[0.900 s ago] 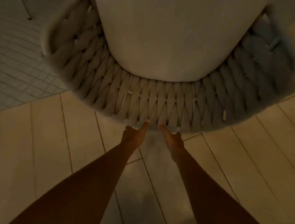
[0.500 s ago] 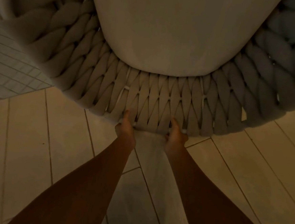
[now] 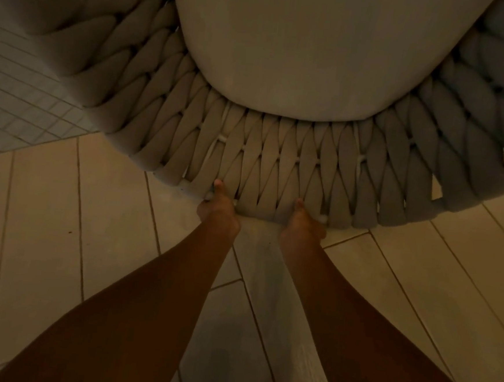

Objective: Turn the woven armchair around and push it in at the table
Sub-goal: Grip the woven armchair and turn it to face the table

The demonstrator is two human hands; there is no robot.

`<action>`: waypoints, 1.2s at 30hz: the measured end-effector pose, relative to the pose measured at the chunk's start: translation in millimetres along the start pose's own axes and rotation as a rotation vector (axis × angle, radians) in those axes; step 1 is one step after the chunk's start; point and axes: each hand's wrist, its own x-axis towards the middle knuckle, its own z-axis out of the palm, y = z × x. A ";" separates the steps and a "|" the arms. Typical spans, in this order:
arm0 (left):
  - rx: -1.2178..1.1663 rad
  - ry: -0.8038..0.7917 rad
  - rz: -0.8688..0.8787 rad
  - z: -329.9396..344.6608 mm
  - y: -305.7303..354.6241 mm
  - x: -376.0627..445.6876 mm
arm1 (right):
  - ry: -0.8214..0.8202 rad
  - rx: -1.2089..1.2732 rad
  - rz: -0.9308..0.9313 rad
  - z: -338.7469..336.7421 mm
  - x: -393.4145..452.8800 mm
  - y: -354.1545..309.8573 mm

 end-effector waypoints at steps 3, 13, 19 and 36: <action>0.025 0.039 -0.022 -6.8 -2.4 -8.5 | -0.001 0.009 -0.046 -7.8 -3.3 8.2; 0.106 0.130 0.042 -60.1 26.8 -116.1 | -0.145 0.247 0.057 -80.8 -95.0 -13.1; 0.165 0.166 0.187 -84.9 70.9 -215.7 | -0.055 0.159 0.007 -129.6 -181.7 -63.0; 1.318 -0.242 1.632 -122.5 231.9 -378.1 | -0.019 -0.076 -0.188 -213.1 -354.7 -238.2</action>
